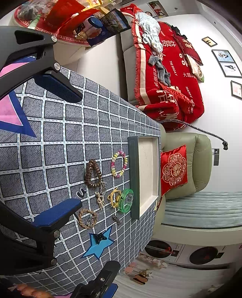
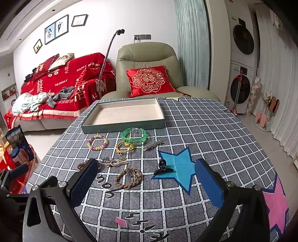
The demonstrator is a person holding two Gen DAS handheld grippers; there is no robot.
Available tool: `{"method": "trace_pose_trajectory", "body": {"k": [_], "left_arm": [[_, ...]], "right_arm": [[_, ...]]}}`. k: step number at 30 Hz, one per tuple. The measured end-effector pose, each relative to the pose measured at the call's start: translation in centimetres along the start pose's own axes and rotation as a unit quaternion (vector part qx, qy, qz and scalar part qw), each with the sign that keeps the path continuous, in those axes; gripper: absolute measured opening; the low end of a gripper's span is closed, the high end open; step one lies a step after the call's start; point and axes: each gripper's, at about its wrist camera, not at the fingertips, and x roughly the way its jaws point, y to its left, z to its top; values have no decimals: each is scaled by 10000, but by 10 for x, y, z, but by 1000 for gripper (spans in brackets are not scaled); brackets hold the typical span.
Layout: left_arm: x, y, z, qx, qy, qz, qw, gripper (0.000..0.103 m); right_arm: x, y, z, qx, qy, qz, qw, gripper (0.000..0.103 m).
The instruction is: Organize jewelry
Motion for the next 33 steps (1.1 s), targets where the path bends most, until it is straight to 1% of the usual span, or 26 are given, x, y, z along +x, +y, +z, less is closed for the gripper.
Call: {"method": "trace_pose_trajectory", "body": {"k": [33], "left_arm": [[0,-3,0,24,34,-12,10000,103]], "right_arm": [[1,-3,-1,37,24,9,10000,103]]}}
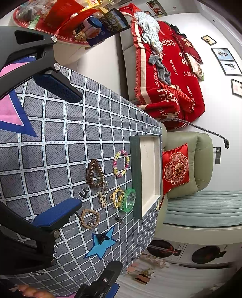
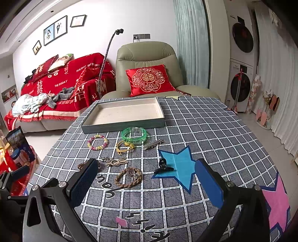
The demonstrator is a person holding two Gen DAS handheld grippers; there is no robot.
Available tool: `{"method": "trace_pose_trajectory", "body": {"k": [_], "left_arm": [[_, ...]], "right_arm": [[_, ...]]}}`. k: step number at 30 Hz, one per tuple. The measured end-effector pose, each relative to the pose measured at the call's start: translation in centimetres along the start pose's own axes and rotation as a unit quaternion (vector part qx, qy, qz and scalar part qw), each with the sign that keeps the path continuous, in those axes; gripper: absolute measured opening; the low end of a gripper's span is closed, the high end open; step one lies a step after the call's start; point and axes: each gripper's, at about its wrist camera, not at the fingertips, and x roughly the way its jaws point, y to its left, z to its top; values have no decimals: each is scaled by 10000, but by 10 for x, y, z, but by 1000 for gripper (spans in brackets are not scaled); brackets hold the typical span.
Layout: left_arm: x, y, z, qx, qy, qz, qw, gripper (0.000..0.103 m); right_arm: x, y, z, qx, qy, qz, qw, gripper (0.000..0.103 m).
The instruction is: Organize jewelry
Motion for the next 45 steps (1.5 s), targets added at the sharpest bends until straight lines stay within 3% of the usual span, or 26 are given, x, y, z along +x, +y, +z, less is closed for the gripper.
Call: {"method": "trace_pose_trajectory", "body": {"k": [10,19,30,31,33,36,40,41,42,45], "left_arm": [[35,2,8,355,453,-209,9981,103],[77,-6,23,782,806,-742,9909,103],[113,-29,32,1093,1075,-994,9832,102],[116,-30,32,1109,1105,-1011,9825,96],[122,-32,31,1142,1225,-1036,9804,92],[125,-33,28,1111,1277,-1085,9796,84],[123,-36,29,1192,1172,-1152,9792,62],[124,-36,29,1207,1154,-1172,9790,56],[123,-37,30,1232,1121,-1185,9789,40],[124,-33,33,1129,1186,-1313,9777,37]], "right_arm": [[21,-18,-9,291,537,-179,9980,103],[70,-48,-16,725,1295,-287,9885,103],[130,-51,-5,642,1716,-272,9827,99],[135,-49,-6,602,1765,-260,9821,98],[141,-47,-7,526,1866,-217,9808,82],[148,-43,-10,390,1974,-226,9793,71],[147,-40,-11,197,1951,-328,9800,53],[147,-40,-11,196,1948,-325,9801,42],[146,-40,-11,231,1945,-299,9802,39],[143,-43,-11,405,1961,-204,9795,39]]}}
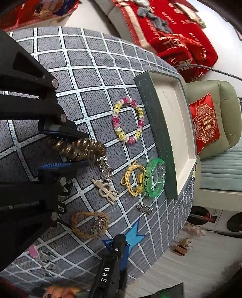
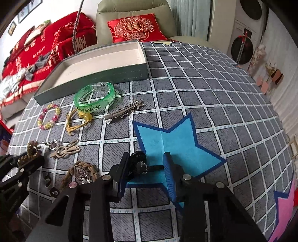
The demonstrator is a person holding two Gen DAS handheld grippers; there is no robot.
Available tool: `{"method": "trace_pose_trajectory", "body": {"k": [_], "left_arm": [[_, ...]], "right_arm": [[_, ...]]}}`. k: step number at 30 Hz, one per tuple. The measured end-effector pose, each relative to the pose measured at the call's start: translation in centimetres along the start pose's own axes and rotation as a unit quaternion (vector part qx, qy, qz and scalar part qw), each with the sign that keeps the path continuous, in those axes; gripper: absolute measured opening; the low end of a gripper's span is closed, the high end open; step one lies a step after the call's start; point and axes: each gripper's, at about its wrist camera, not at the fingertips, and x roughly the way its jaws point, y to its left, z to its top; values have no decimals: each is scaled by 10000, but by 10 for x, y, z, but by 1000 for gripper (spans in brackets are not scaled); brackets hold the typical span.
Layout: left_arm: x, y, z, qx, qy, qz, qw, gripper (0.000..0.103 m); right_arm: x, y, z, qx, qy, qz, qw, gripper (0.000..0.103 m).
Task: Organize jewelry
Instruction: 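Grasp the brown coiled hair tie with the left tool while the right tool grasps the black claw clip, then carry both items into the white tray and open both tools to release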
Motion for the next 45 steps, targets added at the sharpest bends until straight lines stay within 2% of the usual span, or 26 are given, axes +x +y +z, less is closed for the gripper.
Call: {"method": "trace_pose_trajectory", "body": {"k": [4,12,18,24,29,35,39,45], "left_arm": [[-5,9,4,-266,57,-242,9993,37],[-38,20,38,-410,-360,-452,9975,37],[-49,38,83,-560,-581,-467,9956,37],[-44,62,138,-736,-803,-308,9936,37],[-14,84,185,-840,-874,-21,9926,37],[43,107,220,-1008,-715,214,9921,37],[83,110,226,-945,-548,379,9933,37],[131,111,215,-910,-143,568,9941,37]], "right_arm": [[-9,-8,3,215,-14,228,9995,39],[-34,-5,32,300,-193,649,9973,39],[-44,6,77,232,-361,821,9957,39],[-36,18,142,142,-464,972,9941,39],[-12,28,193,244,-486,1083,9926,39],[40,48,236,137,-371,1000,9942,39],[82,60,247,111,-210,944,9953,39],[135,67,246,38,68,748,9972,39]]}}
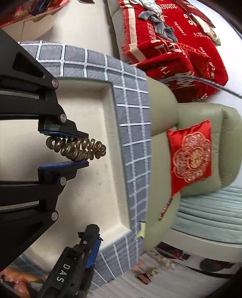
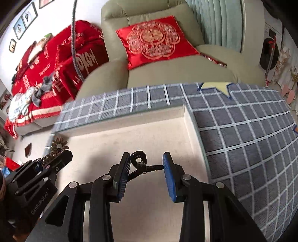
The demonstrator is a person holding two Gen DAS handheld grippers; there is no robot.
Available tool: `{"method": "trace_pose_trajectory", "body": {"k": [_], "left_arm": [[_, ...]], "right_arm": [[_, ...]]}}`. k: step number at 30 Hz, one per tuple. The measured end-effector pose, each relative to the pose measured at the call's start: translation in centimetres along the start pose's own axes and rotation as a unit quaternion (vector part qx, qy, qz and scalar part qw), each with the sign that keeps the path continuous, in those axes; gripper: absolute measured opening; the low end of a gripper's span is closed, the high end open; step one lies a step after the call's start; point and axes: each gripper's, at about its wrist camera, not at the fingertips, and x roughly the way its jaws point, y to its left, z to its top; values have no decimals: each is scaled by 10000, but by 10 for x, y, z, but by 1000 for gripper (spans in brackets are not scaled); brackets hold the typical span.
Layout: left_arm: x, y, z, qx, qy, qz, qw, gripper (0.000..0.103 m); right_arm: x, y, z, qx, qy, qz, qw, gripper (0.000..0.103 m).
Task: Organize jewelry
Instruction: 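Carry both items into the white tray and open both tools to release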
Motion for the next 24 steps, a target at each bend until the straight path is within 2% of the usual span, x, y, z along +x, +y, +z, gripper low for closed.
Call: {"method": "trace_pose_trajectory", "body": {"k": [4,9,10,11,12,13,14,15,20,22,24], "left_arm": [[13,-5,-5,96,183,98,9997,37],[20,-8,-4,155,390,234,9988,37],[21,-9,-5,162,397,257,9988,40],[21,-9,-5,171,397,332,9985,45],[21,-9,-4,158,414,361,9984,63],[21,-8,-4,111,456,342,9983,76],[20,-6,-4,54,430,340,9985,76],[19,-5,-4,26,393,377,9985,76],[14,-3,-5,36,279,449,9986,76],[8,-3,-4,22,174,460,9988,76],[0,-1,-3,-20,78,411,9991,76]], "right_arm": [[18,-2,-5,-61,115,-110,9999,39],[20,6,-9,-361,34,-327,9988,40],[20,8,-10,-397,30,-337,9986,40],[20,9,-11,-436,24,-332,9985,42],[19,9,-11,-450,33,-313,9985,48],[19,10,-12,-434,50,-275,9987,52],[18,10,-12,-396,78,-224,9989,63],[17,9,-11,-332,93,-144,9993,69],[-5,1,-10,111,-98,225,9996,70],[-18,-4,-13,268,-205,340,9989,77],[-28,-5,-16,333,-286,348,9984,79]]}}
